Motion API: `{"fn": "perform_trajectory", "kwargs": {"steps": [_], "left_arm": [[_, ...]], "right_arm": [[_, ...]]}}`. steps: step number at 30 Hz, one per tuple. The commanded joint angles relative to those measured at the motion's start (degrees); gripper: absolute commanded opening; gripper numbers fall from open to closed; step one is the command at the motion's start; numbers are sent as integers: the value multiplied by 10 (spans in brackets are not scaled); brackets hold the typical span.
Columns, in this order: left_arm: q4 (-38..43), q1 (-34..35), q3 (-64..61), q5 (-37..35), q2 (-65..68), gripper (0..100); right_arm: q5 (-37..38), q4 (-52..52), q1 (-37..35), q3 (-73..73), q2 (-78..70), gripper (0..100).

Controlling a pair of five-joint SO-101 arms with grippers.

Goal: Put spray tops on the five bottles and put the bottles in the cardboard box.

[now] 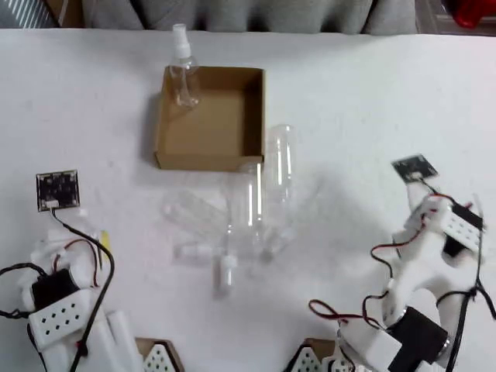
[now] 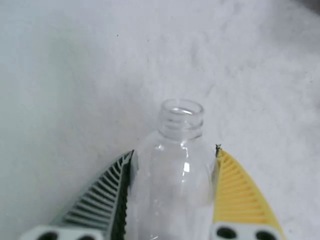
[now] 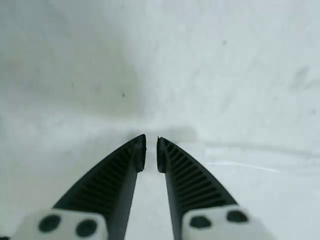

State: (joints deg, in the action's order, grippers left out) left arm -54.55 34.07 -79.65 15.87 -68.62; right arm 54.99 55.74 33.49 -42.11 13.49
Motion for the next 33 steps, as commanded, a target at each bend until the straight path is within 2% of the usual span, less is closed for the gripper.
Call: {"fn": "perform_trajectory", "kwargs": {"steps": [1, 5, 9, 15, 17, 19, 23, 30, 33], "left_arm": [[15, -4, 4, 5, -11, 21], [24, -4, -5, 5, -11, 21], [25, -4, -5, 5, -11, 21], [26, -4, -6, 5, -11, 21], [26, -4, -6, 5, -11, 21], [26, -4, -6, 5, -11, 21], [26, -4, -6, 5, -11, 22], [26, -4, -7, 5, -11, 22], [26, -4, -7, 5, -11, 22]], "right_arm": [[27, 9, -17, 69, 33, 67], [163, 95, -6, 118, 71, 184], [330, 157, 23, 129, 114, 198], [714, 202, 121, 74, 148, 200], [807, 201, 140, 47, 156, 200], [845, 201, 145, 27, 160, 200], [850, 173, 124, -4, 155, 201], [851, -24, 116, -121, 155, 201], [851, -68, 119, -142, 154, 201]]}}
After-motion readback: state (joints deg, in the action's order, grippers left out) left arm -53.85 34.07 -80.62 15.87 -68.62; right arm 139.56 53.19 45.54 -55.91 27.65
